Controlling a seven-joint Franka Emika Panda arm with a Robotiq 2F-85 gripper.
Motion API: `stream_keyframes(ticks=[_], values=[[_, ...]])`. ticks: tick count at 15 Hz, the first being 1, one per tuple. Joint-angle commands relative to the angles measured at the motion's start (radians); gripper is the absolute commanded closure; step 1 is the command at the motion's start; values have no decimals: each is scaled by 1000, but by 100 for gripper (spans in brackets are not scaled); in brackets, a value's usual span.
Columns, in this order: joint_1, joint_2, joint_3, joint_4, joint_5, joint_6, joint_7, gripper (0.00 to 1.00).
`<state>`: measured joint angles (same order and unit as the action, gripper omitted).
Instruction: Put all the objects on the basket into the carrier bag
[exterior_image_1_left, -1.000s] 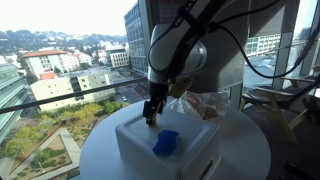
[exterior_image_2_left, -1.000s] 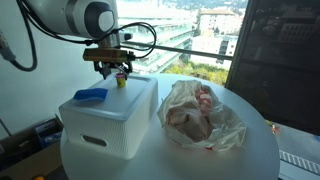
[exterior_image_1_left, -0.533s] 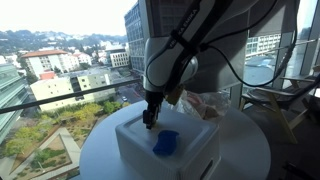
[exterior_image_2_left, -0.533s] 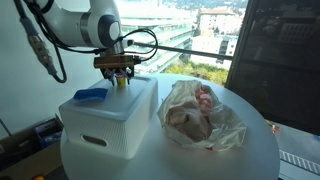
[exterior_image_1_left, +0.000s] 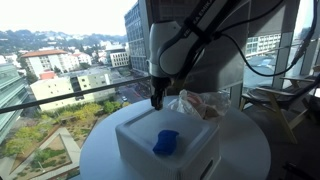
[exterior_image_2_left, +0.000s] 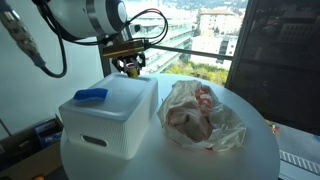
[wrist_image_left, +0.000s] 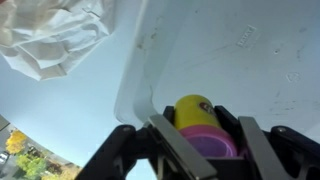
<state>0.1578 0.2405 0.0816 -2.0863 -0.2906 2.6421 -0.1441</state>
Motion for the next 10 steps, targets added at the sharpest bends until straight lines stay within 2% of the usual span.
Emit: stream_keyframes(ticks=[1,5,10], values=[[-26,-197,-84,-100,-111,-50,137,79],[-126,-234,-137,-148,-126,-90,202,78],[-204,-66,-189,-151,-196,65,238,78]])
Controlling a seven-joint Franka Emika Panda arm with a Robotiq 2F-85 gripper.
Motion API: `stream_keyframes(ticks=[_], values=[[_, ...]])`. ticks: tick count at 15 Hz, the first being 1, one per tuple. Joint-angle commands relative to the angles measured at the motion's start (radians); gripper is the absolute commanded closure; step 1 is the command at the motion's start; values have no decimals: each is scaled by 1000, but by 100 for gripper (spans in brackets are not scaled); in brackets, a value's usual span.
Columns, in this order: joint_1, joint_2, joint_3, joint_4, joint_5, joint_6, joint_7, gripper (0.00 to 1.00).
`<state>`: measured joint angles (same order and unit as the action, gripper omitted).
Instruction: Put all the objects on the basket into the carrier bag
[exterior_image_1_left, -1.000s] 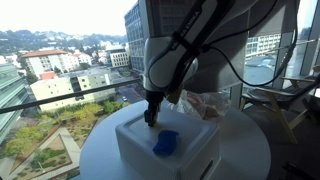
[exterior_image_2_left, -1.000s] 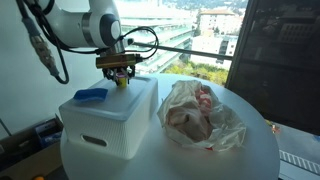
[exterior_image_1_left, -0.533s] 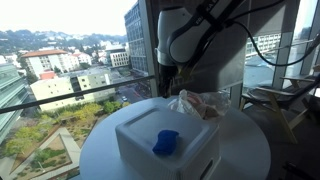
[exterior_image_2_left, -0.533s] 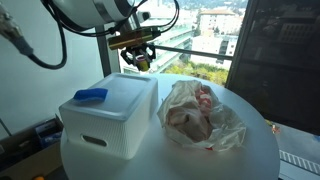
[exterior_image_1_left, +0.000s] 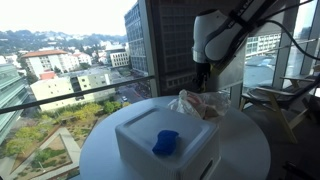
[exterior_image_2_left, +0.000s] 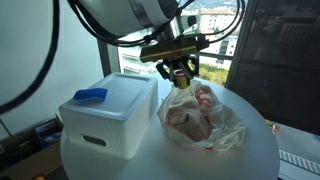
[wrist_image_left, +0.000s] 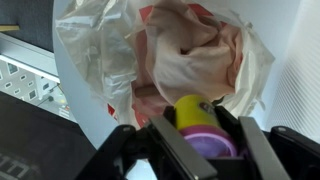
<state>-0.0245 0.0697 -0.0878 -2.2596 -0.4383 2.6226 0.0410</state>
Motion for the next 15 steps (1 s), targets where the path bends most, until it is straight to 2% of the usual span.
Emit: stream_keyframes(ticks=[1,5,6,7,9,10,11,13,14,15], values=[[-26,157,-33,40,-60,116,68,78],[13,325,-104,122,-87,179,111,78],[22,339,-115,132,-79,186,102,29],[34,335,-127,132,-77,197,96,27],[72,291,-163,118,-101,204,98,16],[116,247,-212,107,-157,194,130,6],[147,206,-243,101,-208,168,146,1],[184,108,-263,75,-293,154,188,0],[178,57,-236,54,-271,140,164,0],[111,-7,-129,11,-170,127,65,0]])
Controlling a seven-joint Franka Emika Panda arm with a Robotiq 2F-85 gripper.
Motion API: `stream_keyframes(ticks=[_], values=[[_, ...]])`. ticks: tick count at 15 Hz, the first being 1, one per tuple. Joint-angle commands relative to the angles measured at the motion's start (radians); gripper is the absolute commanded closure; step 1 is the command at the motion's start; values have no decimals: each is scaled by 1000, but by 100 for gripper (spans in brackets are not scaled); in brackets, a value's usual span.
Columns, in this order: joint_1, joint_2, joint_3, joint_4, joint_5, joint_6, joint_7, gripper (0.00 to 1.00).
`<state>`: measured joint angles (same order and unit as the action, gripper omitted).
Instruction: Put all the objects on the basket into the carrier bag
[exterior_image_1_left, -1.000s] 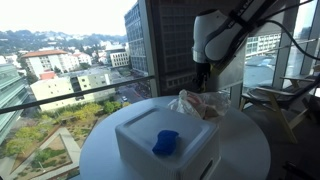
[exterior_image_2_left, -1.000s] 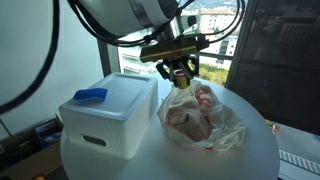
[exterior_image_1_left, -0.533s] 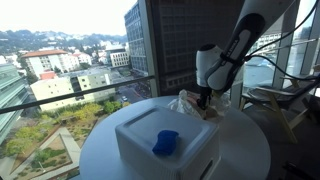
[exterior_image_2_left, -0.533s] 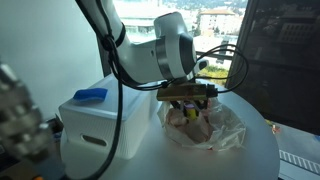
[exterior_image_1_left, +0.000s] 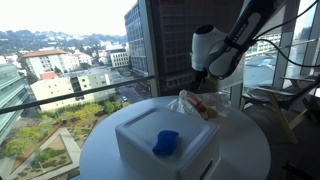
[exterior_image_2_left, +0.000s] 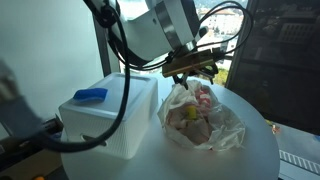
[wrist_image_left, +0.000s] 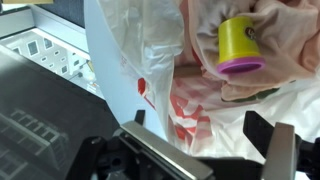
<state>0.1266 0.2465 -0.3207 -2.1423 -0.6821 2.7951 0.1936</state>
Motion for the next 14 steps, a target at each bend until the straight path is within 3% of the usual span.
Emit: stream_keyframes(ticks=[1,6,11,14], values=[[-54,-238,158,-144,168,-54,-171,0],[27,-416,348,-243,561,-220,-439,0],[145,-418,417,-212,870,-428,-637,0],[162,-368,435,-199,926,-551,-727,0]])
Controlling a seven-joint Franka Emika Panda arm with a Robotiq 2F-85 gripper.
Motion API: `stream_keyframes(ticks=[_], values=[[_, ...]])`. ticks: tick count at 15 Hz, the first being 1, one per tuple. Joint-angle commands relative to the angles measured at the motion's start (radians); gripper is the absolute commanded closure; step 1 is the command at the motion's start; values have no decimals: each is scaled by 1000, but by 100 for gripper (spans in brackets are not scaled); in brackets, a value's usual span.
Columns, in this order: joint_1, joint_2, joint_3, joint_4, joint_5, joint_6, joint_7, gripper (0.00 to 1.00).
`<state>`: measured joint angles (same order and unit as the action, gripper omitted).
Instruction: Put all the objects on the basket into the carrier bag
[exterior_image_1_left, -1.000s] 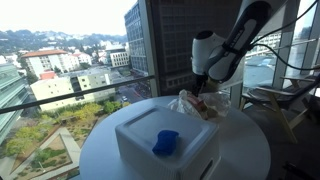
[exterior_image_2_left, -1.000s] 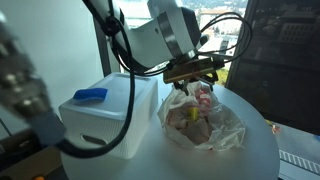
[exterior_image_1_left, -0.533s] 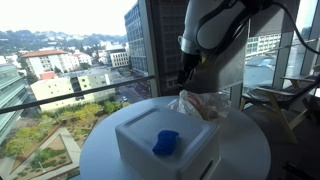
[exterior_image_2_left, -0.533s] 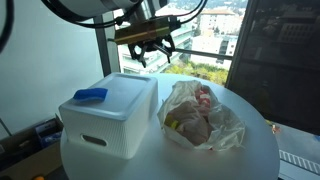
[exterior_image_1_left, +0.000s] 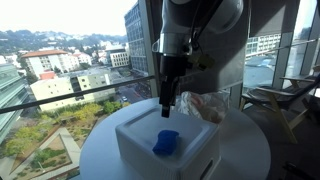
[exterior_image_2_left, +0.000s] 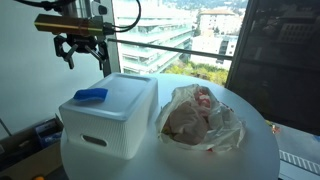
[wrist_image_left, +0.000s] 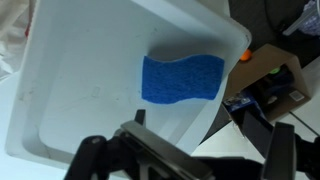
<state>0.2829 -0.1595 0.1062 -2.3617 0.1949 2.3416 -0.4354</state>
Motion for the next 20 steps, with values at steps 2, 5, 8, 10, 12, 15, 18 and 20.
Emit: stream_keyframes(ticks=[2,5,8,10,12,15,18,20], values=[[-9,59,28,19,-12,-121,-81,0],[-15,100,49,38,-60,-161,-18,0],[-14,166,83,76,-102,-79,243,0],[-15,234,94,142,-124,-59,387,0],[-17,291,94,204,-146,-41,511,0],[-20,342,71,252,-178,-16,672,0],[-8,334,53,246,-207,-32,854,0],[5,313,49,230,-220,-48,988,0]])
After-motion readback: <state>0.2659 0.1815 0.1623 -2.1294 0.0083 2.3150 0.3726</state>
